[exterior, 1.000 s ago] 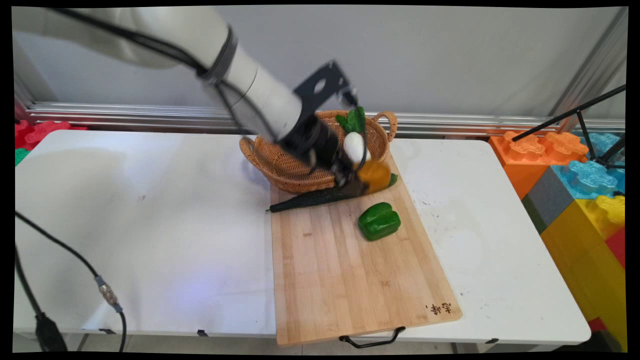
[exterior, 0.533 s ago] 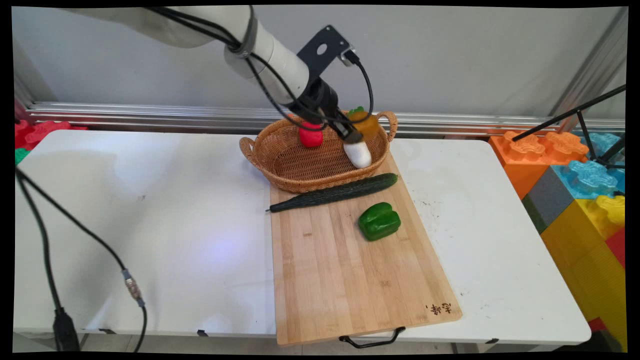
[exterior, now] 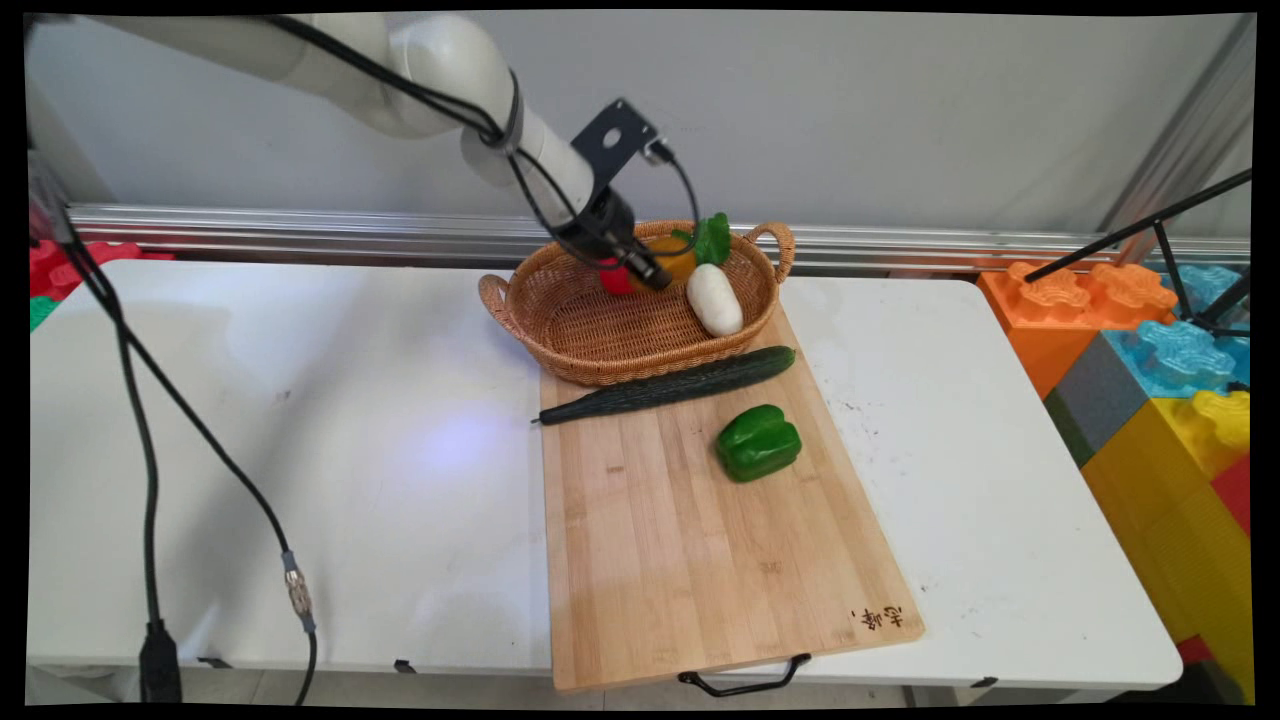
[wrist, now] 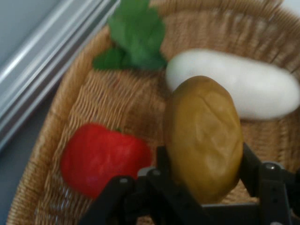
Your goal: Place the picked object in the vegetable basket
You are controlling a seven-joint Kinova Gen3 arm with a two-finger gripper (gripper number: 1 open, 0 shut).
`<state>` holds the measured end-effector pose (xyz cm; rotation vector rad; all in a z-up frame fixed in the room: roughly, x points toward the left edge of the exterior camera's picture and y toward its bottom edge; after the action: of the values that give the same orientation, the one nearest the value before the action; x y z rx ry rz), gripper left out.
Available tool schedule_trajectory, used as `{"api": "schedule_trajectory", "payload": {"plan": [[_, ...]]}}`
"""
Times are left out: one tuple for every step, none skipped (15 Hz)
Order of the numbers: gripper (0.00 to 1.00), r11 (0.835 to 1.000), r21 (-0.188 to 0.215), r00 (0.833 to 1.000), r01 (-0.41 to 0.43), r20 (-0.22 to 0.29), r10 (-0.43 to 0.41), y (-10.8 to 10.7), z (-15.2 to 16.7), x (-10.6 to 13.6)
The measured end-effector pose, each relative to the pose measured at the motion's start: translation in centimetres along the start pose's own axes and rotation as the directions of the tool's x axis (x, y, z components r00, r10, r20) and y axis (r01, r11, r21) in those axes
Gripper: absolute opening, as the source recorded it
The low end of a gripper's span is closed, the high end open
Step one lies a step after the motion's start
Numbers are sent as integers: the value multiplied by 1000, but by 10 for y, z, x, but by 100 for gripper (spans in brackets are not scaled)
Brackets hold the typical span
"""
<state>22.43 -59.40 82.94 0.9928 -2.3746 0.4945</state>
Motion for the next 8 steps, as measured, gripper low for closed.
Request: {"api": "schedule_trajectory", "payload": {"plan": [[0,1000,-4,1000,3,10,-3,-5,8,-6],[0,1000,-10,1000,4,19,-3,-8,17,-10],[0,1000,-18,1000,2,23,-1,-10,25,-13],[0,1000,-26,1000,-3,25,3,-11,32,-15],[0,999,-33,1000,-10,26,11,-12,37,-16],[100,999,-36,1000,-16,26,17,-13,40,-17],[100,999,-42,999,-23,24,24,-12,42,-16],[100,999,-47,999,-28,21,29,-11,43,-15]]}}
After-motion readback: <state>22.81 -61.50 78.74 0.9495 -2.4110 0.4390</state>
